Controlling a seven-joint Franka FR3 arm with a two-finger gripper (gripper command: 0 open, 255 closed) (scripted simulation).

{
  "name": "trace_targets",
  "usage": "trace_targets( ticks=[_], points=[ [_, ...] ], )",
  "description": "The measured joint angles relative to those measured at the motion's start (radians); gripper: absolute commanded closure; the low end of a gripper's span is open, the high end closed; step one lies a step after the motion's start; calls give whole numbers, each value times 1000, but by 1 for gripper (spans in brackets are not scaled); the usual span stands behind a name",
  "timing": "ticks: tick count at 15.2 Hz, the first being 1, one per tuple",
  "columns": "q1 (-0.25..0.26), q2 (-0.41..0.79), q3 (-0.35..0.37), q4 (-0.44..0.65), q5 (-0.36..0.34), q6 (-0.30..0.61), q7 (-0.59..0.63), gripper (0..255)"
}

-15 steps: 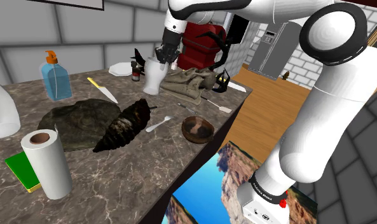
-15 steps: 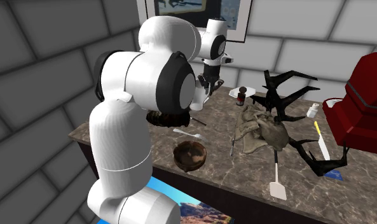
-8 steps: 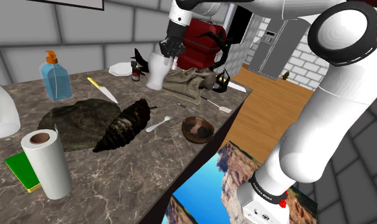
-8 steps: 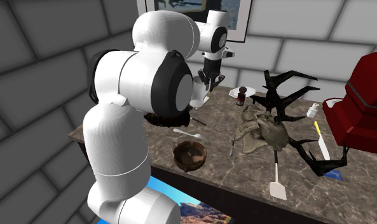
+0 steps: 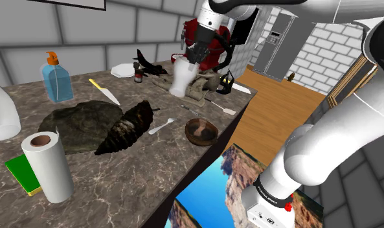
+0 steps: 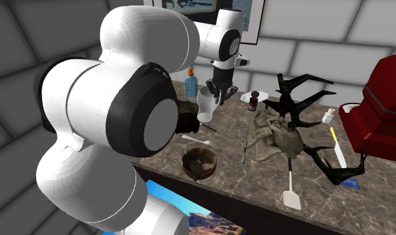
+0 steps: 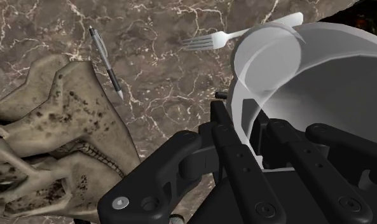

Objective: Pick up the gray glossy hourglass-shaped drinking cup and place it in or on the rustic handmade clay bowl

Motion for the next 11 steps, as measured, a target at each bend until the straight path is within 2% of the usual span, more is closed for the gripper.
trace_targets(
  ticks=[7, 11],
  points=[
    [-34, -259, -33, -204, -33, -57, -48, 255],
    [-57, -398, -53, -279, -57, -120, -76, 255]
  ],
)
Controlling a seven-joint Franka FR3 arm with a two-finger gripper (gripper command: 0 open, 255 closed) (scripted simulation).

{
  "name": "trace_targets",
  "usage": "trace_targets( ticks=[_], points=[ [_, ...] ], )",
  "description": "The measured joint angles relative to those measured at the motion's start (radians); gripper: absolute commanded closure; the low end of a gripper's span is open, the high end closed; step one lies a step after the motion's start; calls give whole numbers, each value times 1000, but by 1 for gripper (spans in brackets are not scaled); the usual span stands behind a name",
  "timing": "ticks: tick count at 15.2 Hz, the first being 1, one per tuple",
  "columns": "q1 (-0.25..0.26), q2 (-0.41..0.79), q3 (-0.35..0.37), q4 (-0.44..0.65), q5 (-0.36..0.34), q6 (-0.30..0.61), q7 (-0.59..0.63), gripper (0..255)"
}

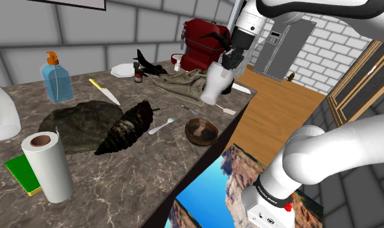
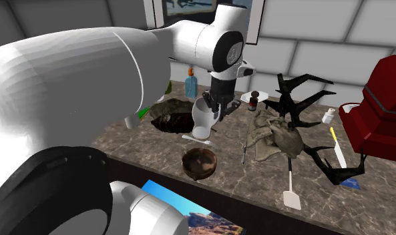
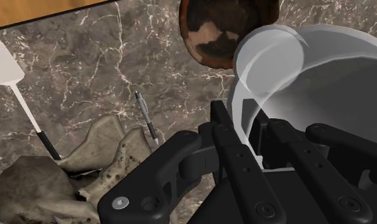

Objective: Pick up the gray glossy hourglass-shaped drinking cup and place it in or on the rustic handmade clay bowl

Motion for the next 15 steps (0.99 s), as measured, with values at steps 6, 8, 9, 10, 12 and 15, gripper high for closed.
trace_targets(
  ticks=[6, 8, 9, 10, 12, 15],
  points=[
    [-14, -73, -13, -98, -15, 24, -16, 255],
    [-15, -74, -15, -125, -17, 50, -18, 255],
    [-16, -75, -16, -138, -17, 61, -19, 255],
    [-17, -74, -18, -151, -18, 75, -21, 255],
    [-17, -74, -19, -180, -19, 105, -21, 255],
    [-18, -74, -22, -220, -21, 144, -23, 255]
  ],
)
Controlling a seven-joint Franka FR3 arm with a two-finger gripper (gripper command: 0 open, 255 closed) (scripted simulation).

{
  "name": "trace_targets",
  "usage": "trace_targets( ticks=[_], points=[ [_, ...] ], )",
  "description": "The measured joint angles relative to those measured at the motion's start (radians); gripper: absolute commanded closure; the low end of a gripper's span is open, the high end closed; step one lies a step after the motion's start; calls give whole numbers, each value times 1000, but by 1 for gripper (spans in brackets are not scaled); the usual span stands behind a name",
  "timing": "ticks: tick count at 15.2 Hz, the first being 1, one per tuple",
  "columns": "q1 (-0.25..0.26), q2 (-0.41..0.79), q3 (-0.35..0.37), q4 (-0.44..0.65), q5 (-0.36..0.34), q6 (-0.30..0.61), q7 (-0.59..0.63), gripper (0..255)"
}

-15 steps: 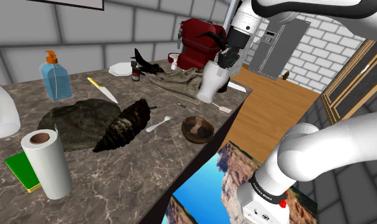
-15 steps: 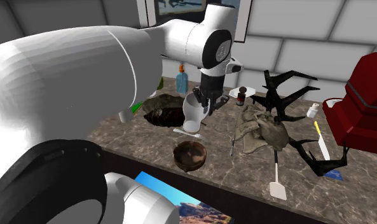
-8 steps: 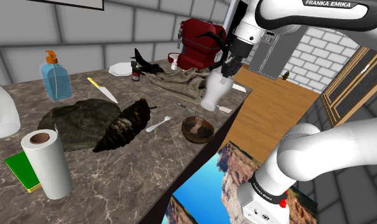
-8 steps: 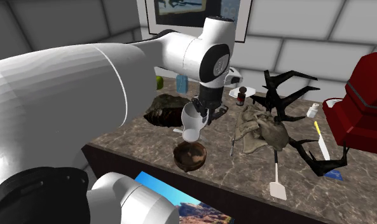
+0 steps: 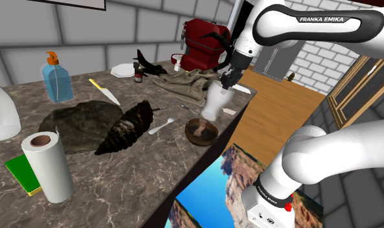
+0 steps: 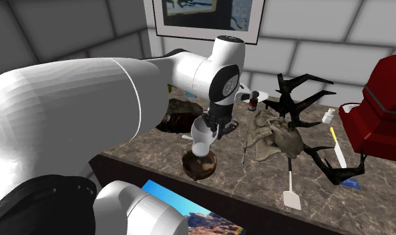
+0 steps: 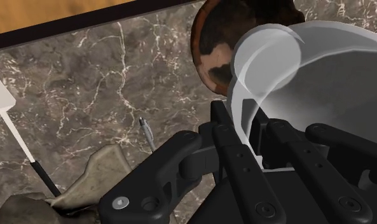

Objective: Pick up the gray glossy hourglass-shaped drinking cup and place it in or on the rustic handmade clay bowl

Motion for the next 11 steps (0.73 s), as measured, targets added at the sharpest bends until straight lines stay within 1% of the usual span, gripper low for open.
trace_targets(
  ticks=[7, 11],
  points=[
    [-2, 13, -8, -90, -4, 102, -5, 255],
    [-2, 16, -9, -96, -5, 112, -6, 255]
  ],
)
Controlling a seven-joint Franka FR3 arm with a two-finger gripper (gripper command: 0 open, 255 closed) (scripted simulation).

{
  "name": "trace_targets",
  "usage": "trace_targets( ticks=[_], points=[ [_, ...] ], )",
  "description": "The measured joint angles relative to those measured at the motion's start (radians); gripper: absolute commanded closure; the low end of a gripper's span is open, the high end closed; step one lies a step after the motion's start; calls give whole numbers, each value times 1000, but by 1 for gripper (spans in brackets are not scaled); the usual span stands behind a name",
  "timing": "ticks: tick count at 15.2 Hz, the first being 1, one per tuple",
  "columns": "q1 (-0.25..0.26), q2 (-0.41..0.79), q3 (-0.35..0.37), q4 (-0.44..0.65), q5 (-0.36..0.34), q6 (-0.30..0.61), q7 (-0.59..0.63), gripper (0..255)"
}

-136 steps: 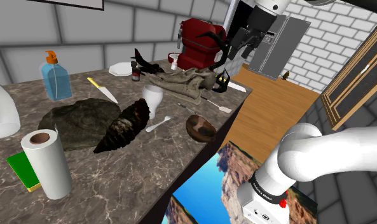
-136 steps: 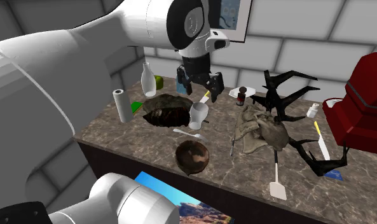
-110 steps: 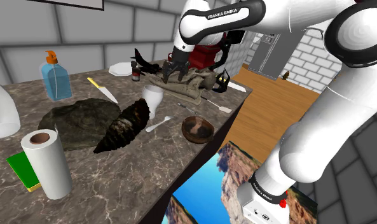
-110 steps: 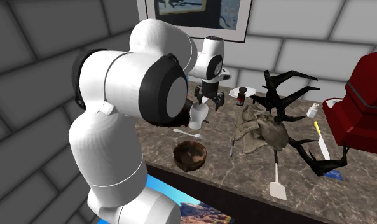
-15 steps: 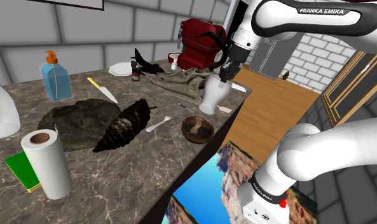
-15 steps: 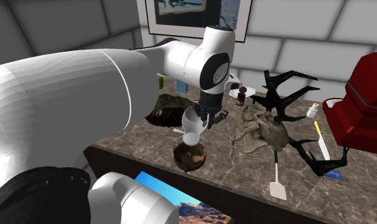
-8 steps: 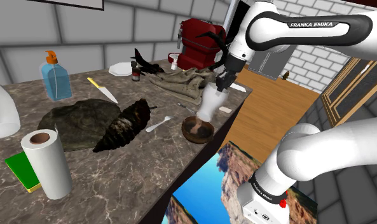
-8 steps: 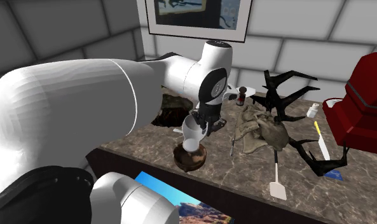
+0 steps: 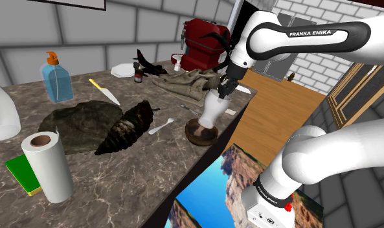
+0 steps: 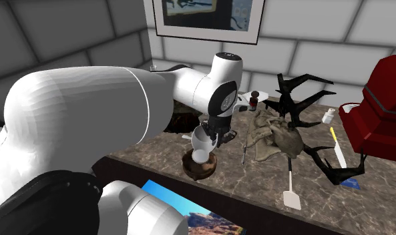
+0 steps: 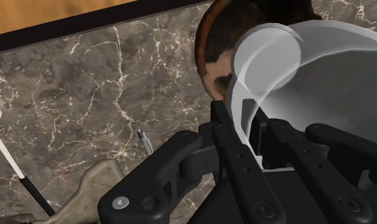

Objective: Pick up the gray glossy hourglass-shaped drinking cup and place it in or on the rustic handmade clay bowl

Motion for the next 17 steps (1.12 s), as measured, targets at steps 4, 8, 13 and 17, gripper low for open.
trace_targets(
  ticks=[4, 8, 13, 17],
  points=[
    [0, 0, 0, 0, 0, 1, 0, 0],
    [0, 0, 0, 0, 0, 1, 0, 0],
    [-1, -19, 4, 86, 1, -102, 0, 0],
    [-1, -25, 6, 109, 2, -133, 1, 0]
  ],
)
